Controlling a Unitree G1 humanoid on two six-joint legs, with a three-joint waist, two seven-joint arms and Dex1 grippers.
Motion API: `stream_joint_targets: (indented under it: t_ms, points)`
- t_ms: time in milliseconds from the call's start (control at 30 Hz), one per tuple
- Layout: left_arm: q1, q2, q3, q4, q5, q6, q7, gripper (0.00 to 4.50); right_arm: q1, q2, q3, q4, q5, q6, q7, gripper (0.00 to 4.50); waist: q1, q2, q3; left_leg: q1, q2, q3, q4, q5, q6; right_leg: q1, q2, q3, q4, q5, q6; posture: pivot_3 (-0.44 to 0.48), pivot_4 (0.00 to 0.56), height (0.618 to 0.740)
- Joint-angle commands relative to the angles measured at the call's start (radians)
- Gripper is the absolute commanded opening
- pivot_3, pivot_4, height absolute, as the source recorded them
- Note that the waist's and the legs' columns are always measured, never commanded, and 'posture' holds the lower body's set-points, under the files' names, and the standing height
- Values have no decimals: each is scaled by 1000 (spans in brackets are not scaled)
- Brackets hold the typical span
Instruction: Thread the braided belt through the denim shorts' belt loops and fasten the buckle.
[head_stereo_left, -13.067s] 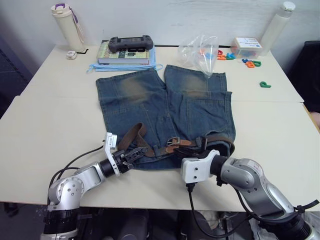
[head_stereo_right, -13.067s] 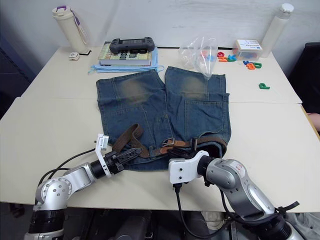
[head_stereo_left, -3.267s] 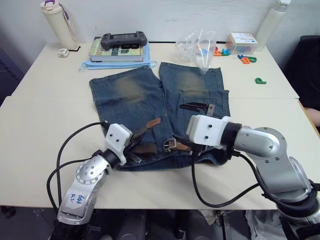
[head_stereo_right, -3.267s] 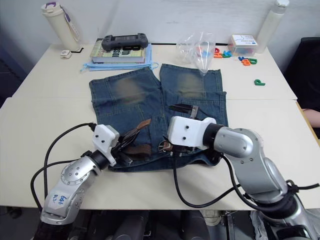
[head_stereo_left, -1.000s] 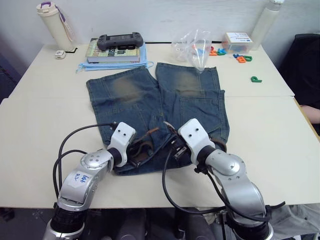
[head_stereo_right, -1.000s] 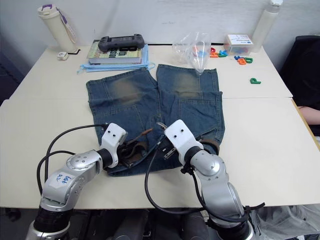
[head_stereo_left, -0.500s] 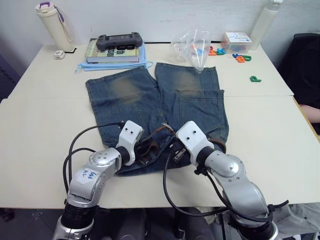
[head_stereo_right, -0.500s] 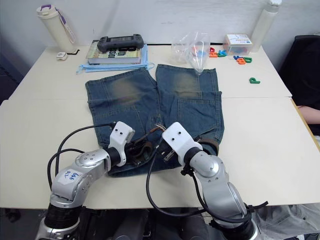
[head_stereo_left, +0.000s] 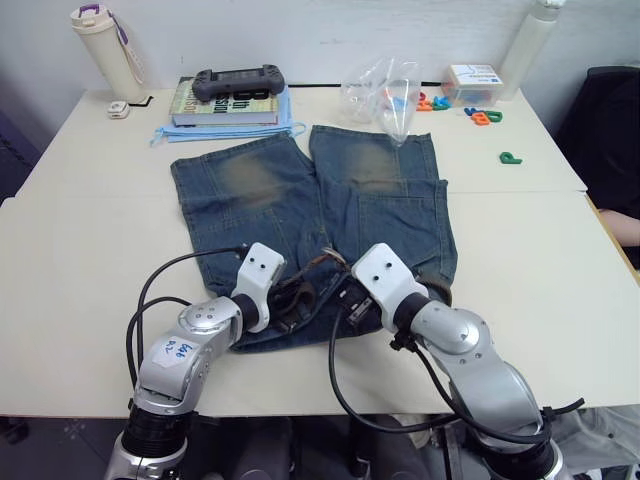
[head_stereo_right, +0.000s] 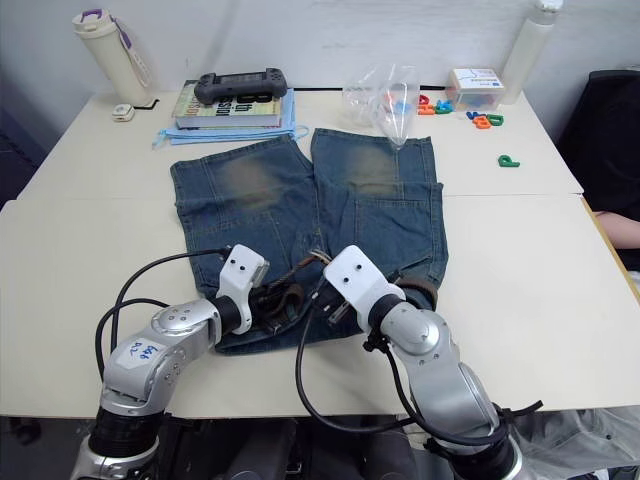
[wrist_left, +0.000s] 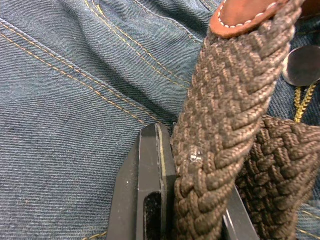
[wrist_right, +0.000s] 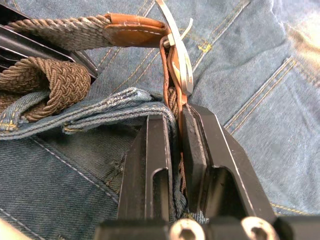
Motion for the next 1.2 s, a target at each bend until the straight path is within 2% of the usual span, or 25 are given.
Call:
stream_joint_targets:
  t_ms: [33, 267, 467, 900, 1167, 1200]
  points:
    - [-2, -15, 7, -24, -11, 32, 19, 0, -25, -39, 42, -61, -15, -53, -16, 2, 0, 0, 0, 0, 0, 0, 0, 0, 0, 0, 0, 0, 0, 0, 0, 0, 150, 667]
    - [-35, -73, 14, -41, -22, 81, 53, 0, -18, -81, 86, -48, -33, -76, -44, 2, 4, -1, 0, 0, 0, 0, 0, 0, 0, 0, 0, 0, 0, 0, 0, 0, 150, 667]
    - [-48, -64, -36, -30, -9, 32, 34, 0, -24, -100, 106, -38, -29, -77, -40, 2, 4, -1, 0, 0, 0, 0, 0, 0, 0, 0, 0, 0, 0, 0, 0, 0, 150, 667]
    - [-54, -71, -83, 26, -3, -90, 9, 0, -104, -302, 242, 8, -69, -194, 98, 2, 5, -1, -1, 0, 0, 0, 0, 0, 0, 1, 0, -1, -1, 0, 0, 0, 150, 667]
    - [-46, -76, -82, 36, -4, -108, 7, 0, -95, -308, 229, 13, -115, -245, 123, 2, 5, -1, -1, 0, 0, 0, 1, 0, 0, 1, 0, -1, -1, 0, 0, 0, 150, 667]
    - [-44, -75, -82, 37, -4, -110, 6, 0, -89, -307, 219, 9, -118, -248, 123, 1014, 5, -1, -1, 0, 0, 0, 1, 0, 0, 1, 0, -1, -1, 0, 0, 0, 150, 667]
